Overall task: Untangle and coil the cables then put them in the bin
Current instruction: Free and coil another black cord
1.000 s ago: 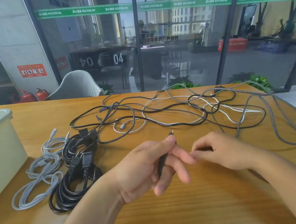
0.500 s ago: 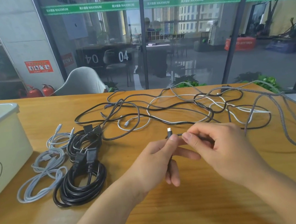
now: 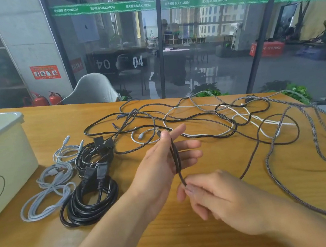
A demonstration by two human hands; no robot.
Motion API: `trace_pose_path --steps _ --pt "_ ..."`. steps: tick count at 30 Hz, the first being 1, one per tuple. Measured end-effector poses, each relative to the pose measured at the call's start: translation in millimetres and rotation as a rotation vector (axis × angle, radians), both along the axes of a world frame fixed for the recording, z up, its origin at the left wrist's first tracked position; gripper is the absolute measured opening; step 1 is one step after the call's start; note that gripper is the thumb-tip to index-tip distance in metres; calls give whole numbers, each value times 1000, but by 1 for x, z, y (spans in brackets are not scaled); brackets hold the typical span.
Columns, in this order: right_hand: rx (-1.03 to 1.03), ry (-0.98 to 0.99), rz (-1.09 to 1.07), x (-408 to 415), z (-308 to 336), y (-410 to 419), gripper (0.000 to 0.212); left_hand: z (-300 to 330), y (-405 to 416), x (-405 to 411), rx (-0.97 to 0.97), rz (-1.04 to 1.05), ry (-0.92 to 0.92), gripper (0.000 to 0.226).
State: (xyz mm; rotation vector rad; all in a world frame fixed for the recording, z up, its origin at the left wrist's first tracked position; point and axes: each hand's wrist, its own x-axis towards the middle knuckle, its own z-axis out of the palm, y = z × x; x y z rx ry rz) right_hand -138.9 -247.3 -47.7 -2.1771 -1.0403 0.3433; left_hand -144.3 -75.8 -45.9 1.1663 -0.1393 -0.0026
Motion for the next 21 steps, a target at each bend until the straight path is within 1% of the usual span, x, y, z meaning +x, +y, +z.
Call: trace_pose_path --steps 3,5,9,11,13,16,17,20,21 --pt "-116 29 67 -3 -5 4 32 5 1 -2 -89 -79 4 51" --pt "-176 13 56 -2 -9 5 33 8 2 -3 -106 -133 7 52" --pt "-196 -11 -31 10 -8 -2 34 12 5 -7 -46 -252 5 53" --pt "-213 -38 -47 18 -4 -10 37 13 5 -8 25 -311 5 54" --pt "-241 -46 -94 27 0 -19 38 12 4 -10 146 -364 -21 54" --pt "-207 -74 -212 38 5 -31 31 8 1 -13 345 -420 -49 54" --pt "-193 -116 -262 41 7 -35 29 8 1 -13 403 -432 -45 53" --pt "-221 -329 -444 44 14 -44 23 7 -1 -15 530 -448 -9 50" --pt "-213 -405 -510 44 15 -45 29 7 -2 -16 566 -452 -1 50"
